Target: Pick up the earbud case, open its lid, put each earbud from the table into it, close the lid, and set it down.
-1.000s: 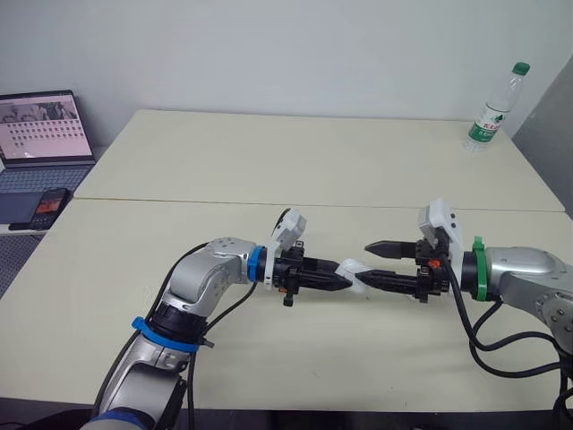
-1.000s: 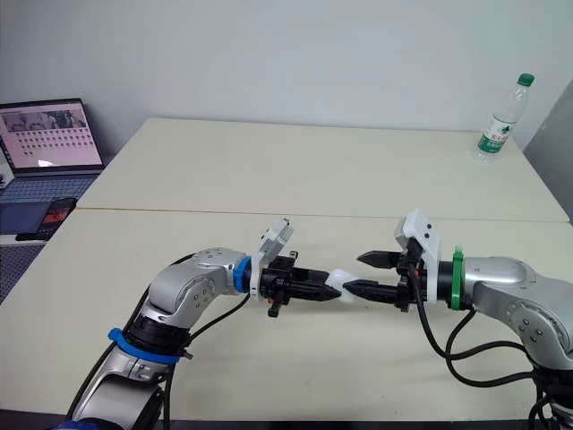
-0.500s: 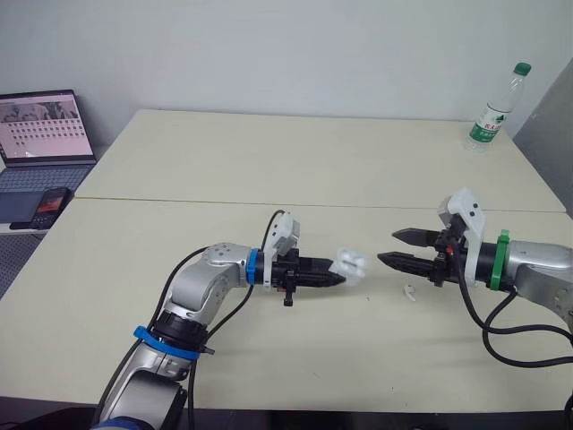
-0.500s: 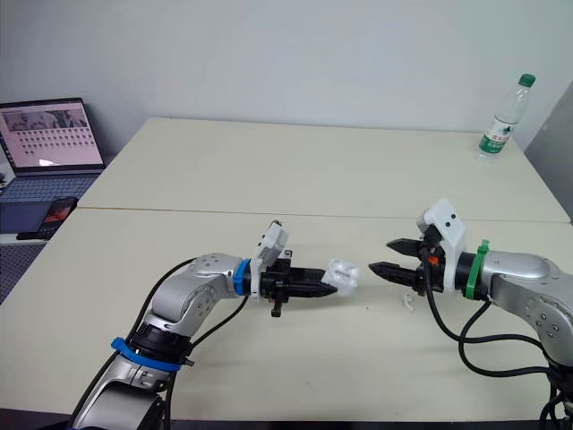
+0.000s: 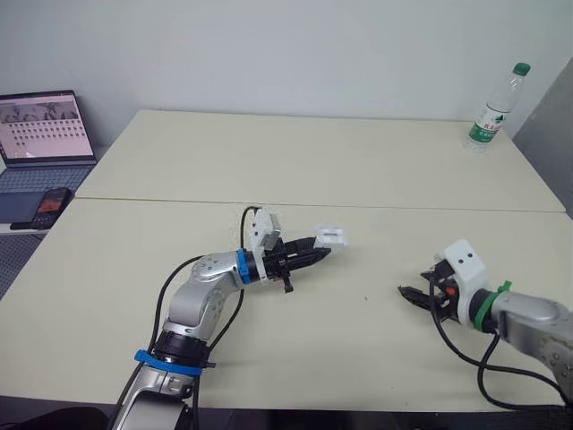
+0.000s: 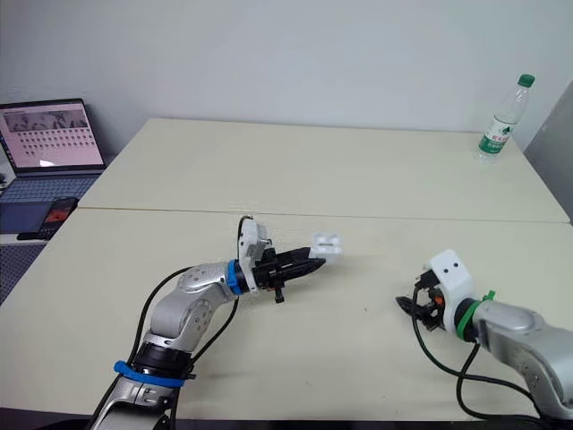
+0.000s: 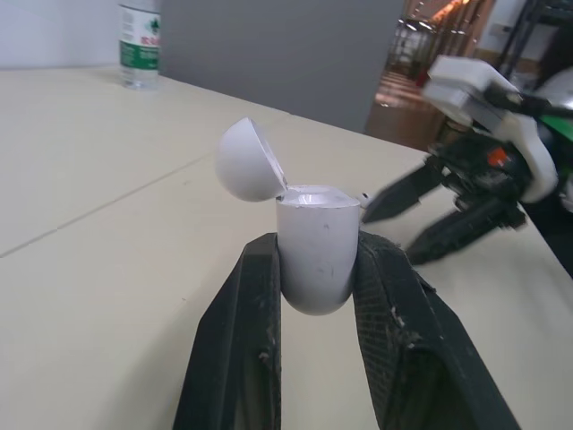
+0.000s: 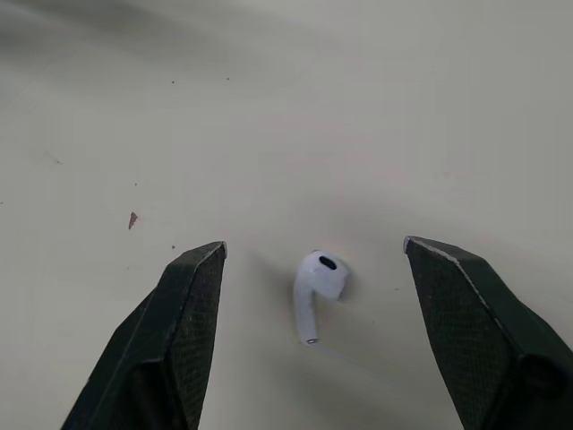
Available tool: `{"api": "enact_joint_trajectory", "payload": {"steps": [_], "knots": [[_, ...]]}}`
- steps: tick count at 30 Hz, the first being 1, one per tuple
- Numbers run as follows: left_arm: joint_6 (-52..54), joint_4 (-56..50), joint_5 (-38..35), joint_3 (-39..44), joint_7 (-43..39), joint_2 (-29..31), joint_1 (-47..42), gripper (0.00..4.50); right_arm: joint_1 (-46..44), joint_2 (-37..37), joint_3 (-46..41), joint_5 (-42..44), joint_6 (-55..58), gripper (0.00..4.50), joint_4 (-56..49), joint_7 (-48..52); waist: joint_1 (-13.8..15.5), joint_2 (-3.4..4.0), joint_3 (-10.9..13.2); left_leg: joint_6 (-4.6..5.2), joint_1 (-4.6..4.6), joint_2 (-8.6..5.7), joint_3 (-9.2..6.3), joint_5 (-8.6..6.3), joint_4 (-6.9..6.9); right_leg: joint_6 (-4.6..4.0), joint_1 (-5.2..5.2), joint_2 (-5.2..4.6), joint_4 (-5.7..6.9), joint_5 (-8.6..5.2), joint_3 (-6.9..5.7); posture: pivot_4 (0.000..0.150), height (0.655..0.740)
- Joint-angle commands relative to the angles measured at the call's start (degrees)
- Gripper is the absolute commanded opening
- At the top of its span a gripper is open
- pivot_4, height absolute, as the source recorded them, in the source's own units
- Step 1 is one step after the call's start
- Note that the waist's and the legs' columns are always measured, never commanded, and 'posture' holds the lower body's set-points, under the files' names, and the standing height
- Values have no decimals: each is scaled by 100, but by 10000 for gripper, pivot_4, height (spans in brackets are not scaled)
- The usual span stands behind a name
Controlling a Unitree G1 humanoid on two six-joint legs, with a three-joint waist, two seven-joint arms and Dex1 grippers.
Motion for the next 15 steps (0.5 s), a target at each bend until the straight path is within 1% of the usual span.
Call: {"api": "enact_joint_trajectory", "payload": {"steps": [1, 5, 9, 13, 14, 15], "knots": [[-132, -302, -59, 88, 131, -84, 9, 7456, 170, 167, 0, -371, -416, 33077, -94, -114, 0, 0, 0, 0, 0, 0, 3, 0, 0, 0, 0, 0, -1, 0, 1, 1500, 7362], [-139, -344, -74, 93, 240, -120, 19, 7456, 287, 373, -13, -656, -766, 33077, 100, -74, -2, 0, 0, 0, 1, 0, 4, 0, 0, 0, 0, 1, 0, 0, 0, 1500, 7362], [-61, -421, -96, 102, 353, -136, -25, 7456, 292, 560, 17, -712, -825, 33077, 227, 11, -2, 0, 0, 0, 3, 2, 3, 0, 0, 0, 0, 4, 1, 0, 1, 1500, 7362], [109, -539, -229, 159, 481, -145, -56, 7456, 267, 597, 124, -781, -772, 25330, 294, 93, -3, 0, 0, 0, 2, 2, 3, 0, 0, 0, 0, 4, 1, 0, 0, 1500, 7362], [134, -556, -240, 163, 491, -136, -58, 7456, 263, 594, 145, -801, -765, 21316, 299, 121, -4, 0, 0, 0, 2, 2, 4, 0, 0, 0, 0, 5, 1, 0, 1, 1500, 7362], [153, -568, -245, 166, 500, -127, -60, 7456, 260, 619, 140, -801, -720, 18770, 306, 117, -4, 0, 0, 0, 3, 1, 4, 0, 0, 0, 0, 4, 1, 0, 0, 1500, 7362]]}}
